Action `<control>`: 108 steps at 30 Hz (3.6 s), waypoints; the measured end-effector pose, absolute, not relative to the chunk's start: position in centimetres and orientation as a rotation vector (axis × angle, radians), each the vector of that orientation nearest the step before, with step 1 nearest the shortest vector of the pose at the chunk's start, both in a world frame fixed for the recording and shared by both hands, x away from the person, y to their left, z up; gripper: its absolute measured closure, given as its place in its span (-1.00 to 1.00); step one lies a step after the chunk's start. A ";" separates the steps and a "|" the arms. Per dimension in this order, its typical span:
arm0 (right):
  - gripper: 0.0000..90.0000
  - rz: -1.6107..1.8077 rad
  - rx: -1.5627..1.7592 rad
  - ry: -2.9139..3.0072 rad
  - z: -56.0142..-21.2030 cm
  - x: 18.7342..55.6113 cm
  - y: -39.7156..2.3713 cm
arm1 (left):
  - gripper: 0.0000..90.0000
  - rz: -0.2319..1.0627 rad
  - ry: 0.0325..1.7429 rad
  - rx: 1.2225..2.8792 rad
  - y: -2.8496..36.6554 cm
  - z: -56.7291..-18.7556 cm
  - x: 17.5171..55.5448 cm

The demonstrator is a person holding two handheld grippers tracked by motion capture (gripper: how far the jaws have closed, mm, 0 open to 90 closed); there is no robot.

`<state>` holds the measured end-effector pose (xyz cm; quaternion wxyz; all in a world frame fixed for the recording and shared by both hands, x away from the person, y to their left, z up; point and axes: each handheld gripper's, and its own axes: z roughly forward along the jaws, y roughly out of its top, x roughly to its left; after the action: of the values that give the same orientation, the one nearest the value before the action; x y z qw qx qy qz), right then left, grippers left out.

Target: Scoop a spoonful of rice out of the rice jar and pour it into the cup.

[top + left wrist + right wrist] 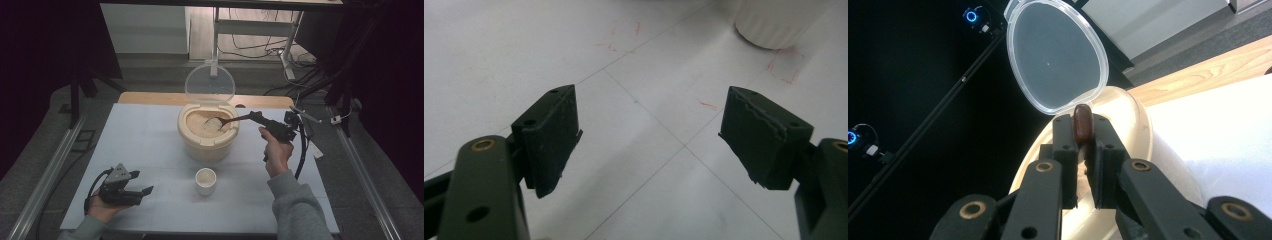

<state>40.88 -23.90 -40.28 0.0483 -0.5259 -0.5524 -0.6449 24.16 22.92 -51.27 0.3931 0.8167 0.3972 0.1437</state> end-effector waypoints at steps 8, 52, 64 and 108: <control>0.84 -1.960 -1.605 -1.644 -40.3 41.0 -24.1 | -0.49 0.372 1.008 2.077 22.9 -51.3 24.1; 0.84 -1.838 -1.465 -1.544 -39.8 37.0 -25.7 | -0.48 0.379 1.004 2.075 22.9 -51.1 24.1; 0.84 -1.738 -1.445 -1.598 -42.3 35.3 -26.0 | -0.48 0.376 1.006 2.081 22.8 -51.2 24.2; 0.84 -1.779 -1.325 -2.052 -43.2 33.6 -23.5 | -0.48 0.378 1.004 2.091 22.8 -51.4 24.2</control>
<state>33.58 -23.54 -43.20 0.0597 -0.4378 -0.6778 -0.5877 24.19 22.79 -51.38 0.3855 0.8210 0.3941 0.1484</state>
